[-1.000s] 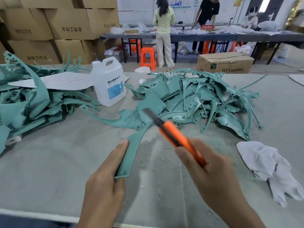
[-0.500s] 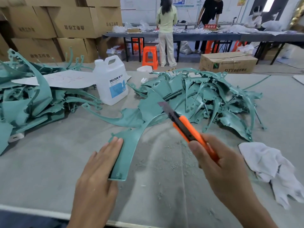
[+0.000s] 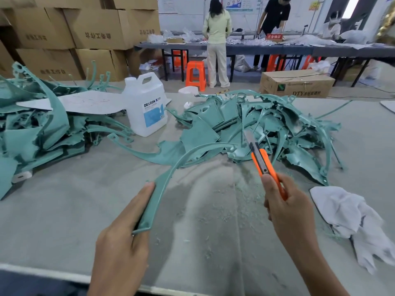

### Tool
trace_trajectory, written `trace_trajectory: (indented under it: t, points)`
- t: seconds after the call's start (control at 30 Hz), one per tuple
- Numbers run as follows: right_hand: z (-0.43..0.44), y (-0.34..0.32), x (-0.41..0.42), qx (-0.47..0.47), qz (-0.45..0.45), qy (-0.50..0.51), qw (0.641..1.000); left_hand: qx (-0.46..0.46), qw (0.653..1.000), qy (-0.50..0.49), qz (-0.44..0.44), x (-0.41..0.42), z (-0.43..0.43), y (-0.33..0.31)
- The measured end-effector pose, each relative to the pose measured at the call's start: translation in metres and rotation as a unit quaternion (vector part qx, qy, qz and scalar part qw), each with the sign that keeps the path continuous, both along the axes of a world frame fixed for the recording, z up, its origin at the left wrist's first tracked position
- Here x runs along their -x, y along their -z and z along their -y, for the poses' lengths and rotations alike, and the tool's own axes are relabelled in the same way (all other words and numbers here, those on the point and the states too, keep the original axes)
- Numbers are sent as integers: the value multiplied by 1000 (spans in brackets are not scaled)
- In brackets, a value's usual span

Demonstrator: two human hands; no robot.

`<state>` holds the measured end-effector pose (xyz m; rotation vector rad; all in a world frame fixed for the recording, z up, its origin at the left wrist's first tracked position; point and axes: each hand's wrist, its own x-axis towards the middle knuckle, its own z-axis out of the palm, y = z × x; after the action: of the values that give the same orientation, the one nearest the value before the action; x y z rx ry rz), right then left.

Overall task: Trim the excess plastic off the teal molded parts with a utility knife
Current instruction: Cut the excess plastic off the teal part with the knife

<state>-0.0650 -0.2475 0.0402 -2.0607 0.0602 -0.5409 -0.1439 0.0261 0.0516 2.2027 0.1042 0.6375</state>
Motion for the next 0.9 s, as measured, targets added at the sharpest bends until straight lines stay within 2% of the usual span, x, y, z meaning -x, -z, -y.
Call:
trace_trajectory:
  t: [0.1,0.27,0.4,0.57,0.67,0.77,0.9]
  points:
    - [-21,-13,24,-13,3,-74,997,-24,1000,1,6,-1,2,2]
    - [-44,-25,45,72,12,-158,985,-54,998,13,40,-1,5,3]
    - [-42,-22,34,72,18,-141,987,-76,995,22,65,2,6,0]
    - [-12,-11,-3,123,-6,-39,992,-69,995,26,70,6,-1,1]
    - [-4,-15,-4,88,10,2,996,-57,996,22,63,5,-1,0]
    - [-18,-20,15,42,50,-36,997,-57,997,25,54,2,3,2]
    - [-40,-14,35,27,45,-139,989,-33,997,19,65,2,5,3]
